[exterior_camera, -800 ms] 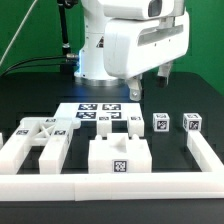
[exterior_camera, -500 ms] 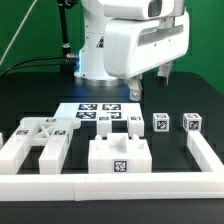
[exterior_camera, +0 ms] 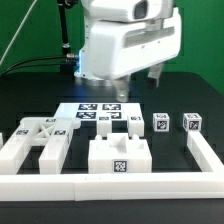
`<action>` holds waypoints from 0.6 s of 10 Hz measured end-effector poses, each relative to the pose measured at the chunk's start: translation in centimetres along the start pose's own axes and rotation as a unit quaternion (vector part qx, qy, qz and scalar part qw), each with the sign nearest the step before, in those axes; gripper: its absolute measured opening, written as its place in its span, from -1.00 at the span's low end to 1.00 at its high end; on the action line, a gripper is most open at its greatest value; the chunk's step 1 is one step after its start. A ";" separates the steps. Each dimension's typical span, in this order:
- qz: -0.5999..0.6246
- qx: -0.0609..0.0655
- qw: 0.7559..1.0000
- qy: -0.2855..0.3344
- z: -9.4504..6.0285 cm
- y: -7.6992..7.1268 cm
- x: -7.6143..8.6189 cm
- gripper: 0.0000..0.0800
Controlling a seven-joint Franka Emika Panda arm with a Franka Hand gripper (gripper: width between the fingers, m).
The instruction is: Assemble chair
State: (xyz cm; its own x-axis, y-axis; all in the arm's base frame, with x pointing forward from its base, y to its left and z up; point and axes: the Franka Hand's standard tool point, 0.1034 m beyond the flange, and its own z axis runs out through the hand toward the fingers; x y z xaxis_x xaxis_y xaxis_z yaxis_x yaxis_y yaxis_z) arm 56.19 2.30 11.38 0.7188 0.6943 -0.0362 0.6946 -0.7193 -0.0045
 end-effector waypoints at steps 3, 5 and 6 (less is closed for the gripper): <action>0.175 0.016 0.984 0.009 1.5 2.5 -1.6 0.62; 0.247 0.020 0.969 0.010 1.5 2.3 -1.5 0.62; 0.294 0.024 0.956 0.011 1.5 2.2 -1.4 0.62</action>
Offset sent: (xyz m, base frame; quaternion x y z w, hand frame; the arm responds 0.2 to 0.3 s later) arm 0.0000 0.0000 0.0000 0.0000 0.0000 0.1296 0.9916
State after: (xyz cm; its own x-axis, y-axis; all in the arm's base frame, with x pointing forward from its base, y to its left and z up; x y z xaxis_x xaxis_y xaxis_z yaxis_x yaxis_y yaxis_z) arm 56.65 -0.23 9.88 0.9850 0.1703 -0.0263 0.1693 -0.9849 -0.0359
